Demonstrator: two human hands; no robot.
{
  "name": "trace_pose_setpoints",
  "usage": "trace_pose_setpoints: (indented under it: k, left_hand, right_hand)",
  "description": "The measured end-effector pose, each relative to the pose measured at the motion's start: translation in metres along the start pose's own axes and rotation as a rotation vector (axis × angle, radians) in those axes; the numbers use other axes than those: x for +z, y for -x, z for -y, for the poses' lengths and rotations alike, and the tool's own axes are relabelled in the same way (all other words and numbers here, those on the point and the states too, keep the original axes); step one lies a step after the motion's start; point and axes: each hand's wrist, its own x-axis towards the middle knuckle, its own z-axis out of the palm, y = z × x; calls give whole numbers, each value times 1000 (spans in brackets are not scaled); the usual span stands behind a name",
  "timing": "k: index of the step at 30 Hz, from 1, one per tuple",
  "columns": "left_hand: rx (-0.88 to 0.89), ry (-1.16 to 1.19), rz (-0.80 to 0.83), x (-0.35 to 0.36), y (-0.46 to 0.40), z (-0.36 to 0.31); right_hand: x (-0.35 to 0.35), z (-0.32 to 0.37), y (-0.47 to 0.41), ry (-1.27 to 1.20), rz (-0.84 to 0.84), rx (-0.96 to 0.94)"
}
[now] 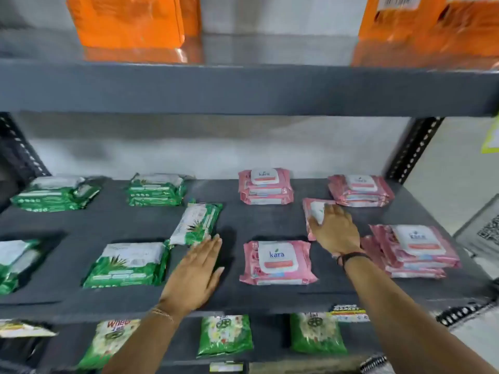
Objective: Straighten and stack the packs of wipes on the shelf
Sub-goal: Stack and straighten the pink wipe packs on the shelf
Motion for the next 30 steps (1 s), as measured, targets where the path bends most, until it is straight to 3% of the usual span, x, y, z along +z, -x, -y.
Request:
trace_pose_setpoints:
  k: [7,17,20,23,26,30]
  left_hand:
    - [9,152,27,32,-9,6]
    - [-30,267,63,37,-5,-3]
    - [-42,236,95,38,-7,-2]
    - [-43,217,107,38,-8,-2]
    - [-43,212,109,38,-8,-3]
    - [-47,220,116,36,-6,-3]
  right_hand:
    - [12,8,-41,-78,89,250]
    - [21,-3,-45,-79,-29,241]
    - [11,-5,-40,-153,-75,120]
    - [-10,-2,-28,-309,-83,-174]
    - [-29,4,-13,-441,140,-468]
    - [-30,12,4,-428,525,-573]
